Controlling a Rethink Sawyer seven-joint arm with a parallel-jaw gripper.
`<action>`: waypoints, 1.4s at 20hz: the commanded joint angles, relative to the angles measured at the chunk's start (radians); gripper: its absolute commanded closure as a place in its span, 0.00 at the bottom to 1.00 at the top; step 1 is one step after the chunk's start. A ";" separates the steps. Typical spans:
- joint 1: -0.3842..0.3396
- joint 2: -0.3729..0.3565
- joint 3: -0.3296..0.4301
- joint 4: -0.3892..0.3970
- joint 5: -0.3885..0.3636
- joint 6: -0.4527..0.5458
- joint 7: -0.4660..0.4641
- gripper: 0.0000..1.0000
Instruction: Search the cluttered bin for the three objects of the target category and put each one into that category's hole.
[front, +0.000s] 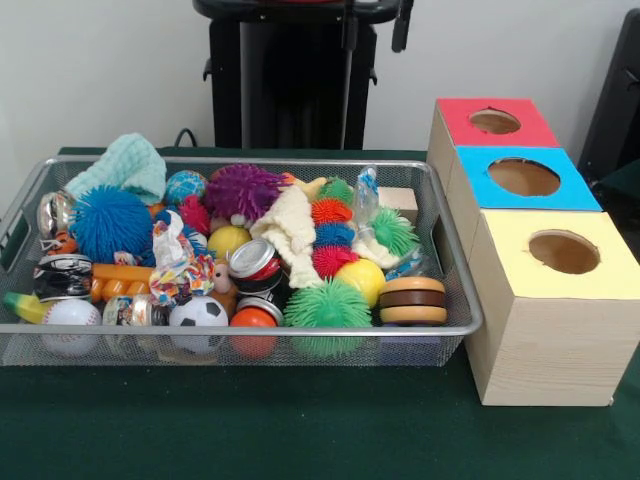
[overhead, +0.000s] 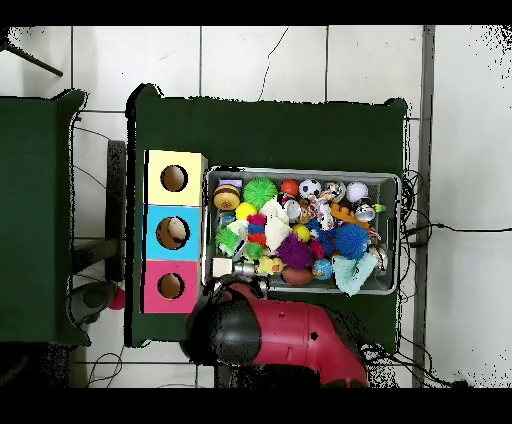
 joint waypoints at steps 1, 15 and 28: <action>-0.036 0.135 0.117 -0.164 -0.111 -0.044 -0.076 0.00; -0.100 0.310 0.170 -0.393 -0.195 -0.002 -0.088 0.00; -0.214 0.417 0.259 -0.513 -0.276 0.039 -0.187 0.00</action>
